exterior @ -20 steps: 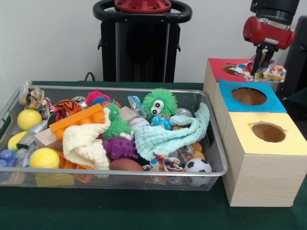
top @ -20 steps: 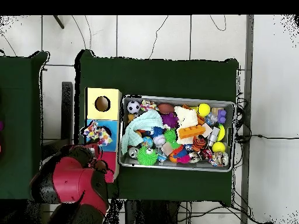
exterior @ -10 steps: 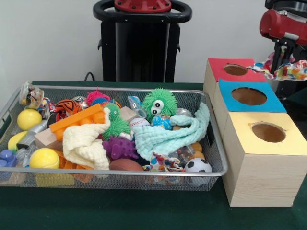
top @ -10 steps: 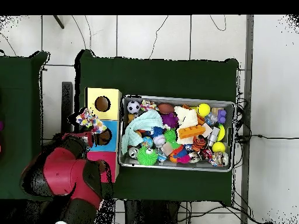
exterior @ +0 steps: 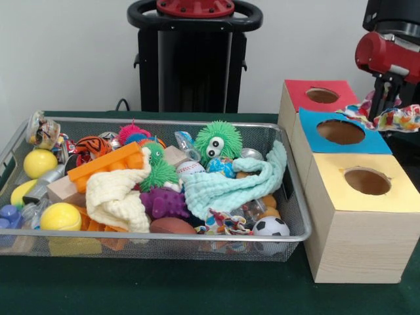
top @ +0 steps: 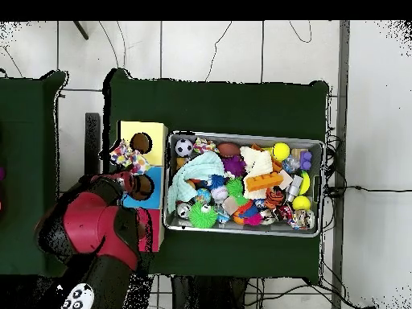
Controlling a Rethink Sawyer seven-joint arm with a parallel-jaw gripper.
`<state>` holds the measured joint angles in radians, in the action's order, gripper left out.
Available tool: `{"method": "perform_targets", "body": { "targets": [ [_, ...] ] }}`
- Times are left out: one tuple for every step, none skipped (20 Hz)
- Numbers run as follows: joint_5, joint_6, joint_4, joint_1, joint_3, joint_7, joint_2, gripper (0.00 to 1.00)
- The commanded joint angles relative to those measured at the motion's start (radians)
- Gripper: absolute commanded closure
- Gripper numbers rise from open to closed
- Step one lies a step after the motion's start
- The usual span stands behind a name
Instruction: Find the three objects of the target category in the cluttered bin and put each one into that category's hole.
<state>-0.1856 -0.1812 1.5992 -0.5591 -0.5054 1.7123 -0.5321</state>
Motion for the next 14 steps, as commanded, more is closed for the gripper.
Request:
{"method": "perform_targets", "body": {
  "targets": [
    [-0.006, -0.109, -0.064, 0.043, 0.039, 0.156, 0.089, 1.0],
    [-0.007, -0.098, -0.065, 0.043, 0.039, 0.159, 0.096, 1.0],
    [-0.008, -0.093, -0.067, 0.042, 0.039, 0.161, 0.098, 1.0],
    [-0.009, -0.088, -0.068, 0.042, 0.039, 0.164, 0.099, 1.0],
    [-0.011, -0.081, -0.068, 0.041, 0.041, 0.168, 0.102, 1.0],
    [-0.012, -0.071, -0.067, 0.039, 0.04, 0.171, 0.106, 1.0],
    [-0.013, -0.061, -0.067, 0.037, 0.038, 0.175, 0.11, 1.0],
    [-0.012, -0.051, -0.066, 0.037, 0.039, 0.177, 0.114, 1.0],
    [-0.013, -0.03, -0.06, 0.036, 0.039, 0.183, 0.116, 1.0],
    [-0.014, -0.011, -0.054, 0.036, 0.044, 0.188, 0.117, 1.0],
    [-0.015, 0.011, -0.049, 0.039, 0.053, 0.192, 0.118, 1.0],
    [-0.017, 0.032, -0.043, 0.044, 0.066, 0.196, 0.119, 1.0],
    [-0.018, 0.051, -0.037, 0.051, 0.082, 0.201, 0.118, 1.0],
    [-0.019, 0.069, -0.033, 0.058, 0.096, 0.204, 0.118, 1.0]
  ]
}}
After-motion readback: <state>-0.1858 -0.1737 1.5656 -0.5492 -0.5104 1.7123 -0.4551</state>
